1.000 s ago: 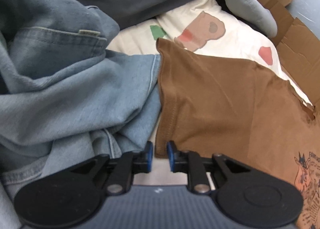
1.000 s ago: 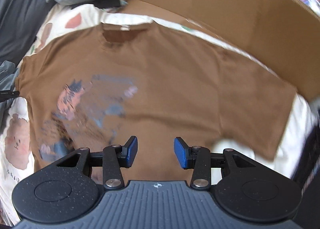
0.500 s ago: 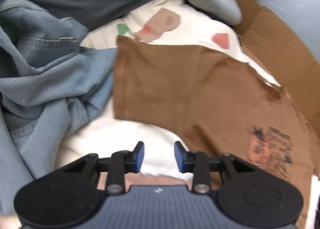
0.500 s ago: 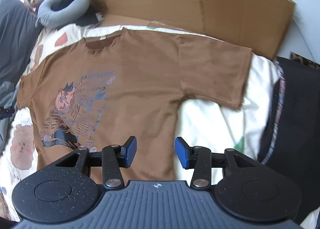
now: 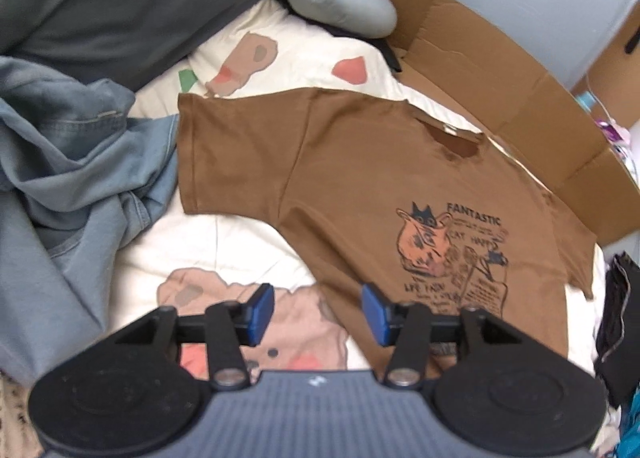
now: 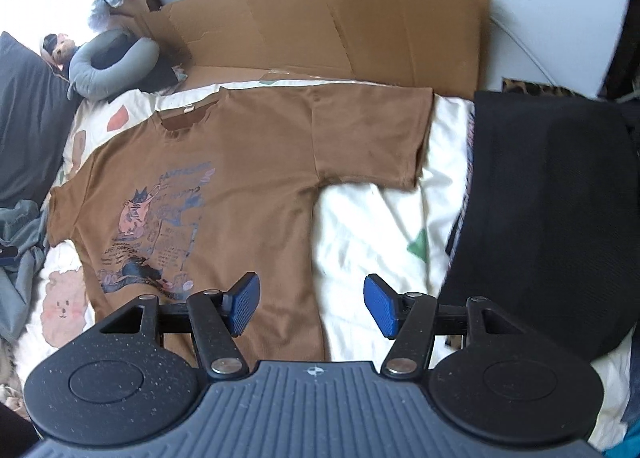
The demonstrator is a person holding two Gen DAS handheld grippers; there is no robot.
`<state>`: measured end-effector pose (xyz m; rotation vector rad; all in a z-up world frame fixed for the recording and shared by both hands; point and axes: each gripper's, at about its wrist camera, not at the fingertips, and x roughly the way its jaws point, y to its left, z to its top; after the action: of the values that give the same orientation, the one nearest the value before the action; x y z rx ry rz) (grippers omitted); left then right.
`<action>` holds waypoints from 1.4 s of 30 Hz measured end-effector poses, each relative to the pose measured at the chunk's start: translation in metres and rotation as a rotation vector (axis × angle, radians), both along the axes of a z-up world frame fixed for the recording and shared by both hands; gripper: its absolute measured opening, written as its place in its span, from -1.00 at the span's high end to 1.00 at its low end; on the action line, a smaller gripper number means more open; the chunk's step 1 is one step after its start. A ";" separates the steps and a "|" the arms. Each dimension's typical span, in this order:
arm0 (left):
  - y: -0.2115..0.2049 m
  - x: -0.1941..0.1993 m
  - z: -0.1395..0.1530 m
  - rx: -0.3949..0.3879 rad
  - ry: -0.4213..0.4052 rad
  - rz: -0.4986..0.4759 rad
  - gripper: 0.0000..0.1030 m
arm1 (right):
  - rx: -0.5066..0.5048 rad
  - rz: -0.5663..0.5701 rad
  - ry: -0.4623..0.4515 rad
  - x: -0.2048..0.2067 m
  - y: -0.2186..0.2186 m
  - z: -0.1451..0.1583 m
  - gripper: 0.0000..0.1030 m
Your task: Fold clothes
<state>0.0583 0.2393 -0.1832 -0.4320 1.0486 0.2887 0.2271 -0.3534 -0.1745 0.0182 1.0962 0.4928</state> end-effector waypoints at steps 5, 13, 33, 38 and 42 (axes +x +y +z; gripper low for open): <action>-0.011 -0.015 0.019 0.009 0.005 -0.013 -0.12 | 0.043 -0.043 0.033 -0.023 -0.015 -0.006 -0.25; -0.023 -0.031 0.013 -0.018 -0.036 -0.046 -0.16 | 0.044 -0.035 0.070 -0.051 -0.020 -0.017 -0.24; -0.079 -0.046 -0.099 -0.164 0.078 -0.074 -0.16 | -0.020 -0.069 0.219 -0.101 -0.023 -0.114 -0.08; -0.092 -0.047 -0.108 -0.162 0.086 -0.089 -0.16 | -0.069 -0.089 0.207 -0.110 -0.016 -0.125 0.09; -0.098 -0.048 -0.114 -0.169 0.098 -0.090 -0.16 | -0.078 -0.117 0.191 -0.113 -0.013 -0.125 0.34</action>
<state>0.0105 0.1415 -0.2972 -0.5248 1.1901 0.1420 0.1142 -0.3665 -0.2998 0.0613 1.2932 0.3477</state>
